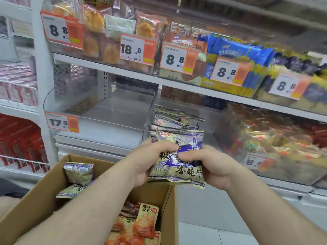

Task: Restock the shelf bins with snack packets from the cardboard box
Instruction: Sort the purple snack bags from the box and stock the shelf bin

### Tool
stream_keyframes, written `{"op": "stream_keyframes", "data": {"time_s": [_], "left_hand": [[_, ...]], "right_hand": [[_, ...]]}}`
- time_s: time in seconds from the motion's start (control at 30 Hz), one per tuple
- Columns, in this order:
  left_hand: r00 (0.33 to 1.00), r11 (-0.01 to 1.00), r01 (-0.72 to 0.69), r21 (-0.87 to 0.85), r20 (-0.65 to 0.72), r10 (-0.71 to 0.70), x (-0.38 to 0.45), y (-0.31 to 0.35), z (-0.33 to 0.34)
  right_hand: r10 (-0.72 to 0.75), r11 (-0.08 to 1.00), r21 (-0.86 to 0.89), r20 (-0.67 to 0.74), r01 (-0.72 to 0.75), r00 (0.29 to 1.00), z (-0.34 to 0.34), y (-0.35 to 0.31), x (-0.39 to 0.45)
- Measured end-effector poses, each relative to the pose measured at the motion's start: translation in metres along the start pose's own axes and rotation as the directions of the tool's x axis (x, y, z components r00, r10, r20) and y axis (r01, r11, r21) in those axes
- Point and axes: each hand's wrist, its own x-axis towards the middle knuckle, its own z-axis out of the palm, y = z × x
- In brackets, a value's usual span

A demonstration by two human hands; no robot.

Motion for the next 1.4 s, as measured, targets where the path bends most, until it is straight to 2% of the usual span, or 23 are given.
{"op": "stream_keyframes", "data": {"time_s": [0.07, 0.13, 0.17, 0.2, 0.27, 0.3, 0.33, 0.37, 0.47, 0.57, 0.73, 0.87, 0.93, 1.1, 1.27, 1.4], "left_hand": [[1.000, 0.996, -0.023, 0.090, 0.023, 0.021, 0.009, 0.010, 0.010], [0.982, 0.943, -0.130, 0.307, -0.093, 0.166, 0.018, 0.017, 0.015], [0.937, 0.873, -0.205, 0.442, -0.170, 0.306, 0.026, 0.018, 0.013], [0.861, 0.774, -0.255, 0.579, -0.229, 0.454, 0.035, 0.020, 0.008], [0.695, 0.546, -0.248, 0.801, -0.245, 0.676, 0.050, 0.023, -0.004], [0.659, 0.465, -0.198, 0.863, -0.234, 0.714, 0.057, 0.024, -0.011], [0.662, 0.424, -0.137, 0.895, -0.236, 0.711, 0.066, 0.024, -0.018], [0.685, 0.429, -0.098, 0.898, -0.252, 0.684, 0.074, 0.023, -0.024], [0.754, 0.559, -0.113, 0.821, -0.296, 0.586, 0.088, 0.016, -0.036], [0.738, 0.546, -0.138, 0.826, -0.283, 0.613, 0.091, 0.010, -0.039], [0.729, 0.549, -0.147, 0.823, -0.285, 0.623, 0.093, 0.008, -0.042], [0.733, 0.554, -0.163, 0.816, -0.276, 0.622, 0.094, 0.007, -0.045], [0.737, 0.551, -0.171, 0.817, -0.265, 0.622, 0.092, 0.008, -0.044], [0.751, 0.535, -0.158, 0.830, -0.251, 0.611, 0.090, 0.011, -0.047], [0.739, 0.521, -0.149, 0.840, -0.255, 0.623, 0.091, 0.010, -0.048], [0.739, 0.544, -0.161, 0.823, -0.265, 0.619, 0.094, 0.007, -0.047]], "right_hand": [[0.030, 0.999, 0.026, -0.022, -0.030, 0.999, -0.013, -0.011, 0.002], [0.039, 0.998, 0.049, -0.069, -0.036, 0.997, -0.030, -0.022, 0.006], [0.032, 0.998, 0.053, -0.122, -0.026, 0.992, -0.042, -0.028, 0.010], [0.020, 0.999, 0.050, -0.196, -0.010, 0.980, -0.057, -0.033, 0.016], [-0.007, 1.000, 0.008, -0.330, 0.011, 0.944, -0.089, -0.041, 0.033], [-0.017, 1.000, -0.027, -0.382, 0.007, 0.924, -0.105, -0.043, 0.045], [-0.019, 0.998, -0.069, -0.420, -0.011, 0.907, -0.116, -0.044, 0.056], [-0.019, 0.993, -0.112, -0.452, -0.036, 0.892, -0.129, -0.042, 0.070], [-0.017, 0.976, -0.200, -0.479, -0.091, 0.878, -0.148, -0.029, 0.106], [0.008, 0.967, -0.226, -0.440, -0.119, 0.898, -0.154, -0.012, 0.135], [-0.097, 0.926, -0.369, -0.434, -0.079, 0.896, -0.152, 0.016, 0.163], [-0.016, 0.809, -0.499, -0.547, -0.310, 0.837, -0.155, 0.020, 0.161], [0.007, 0.783, -0.515, -0.552, -0.348, 0.834, -0.149, 0.014, 0.158], [0.087, 0.868, -0.392, -0.482, -0.304, 0.872, -0.134, 0.012, 0.166], [0.148, 0.923, -0.248, -0.476, -0.294, 0.867, -0.136, 0.013, 0.174], [0.223, 0.926, -0.175, -0.458, -0.333, 0.861, -0.139, 0.014, 0.178]]}}
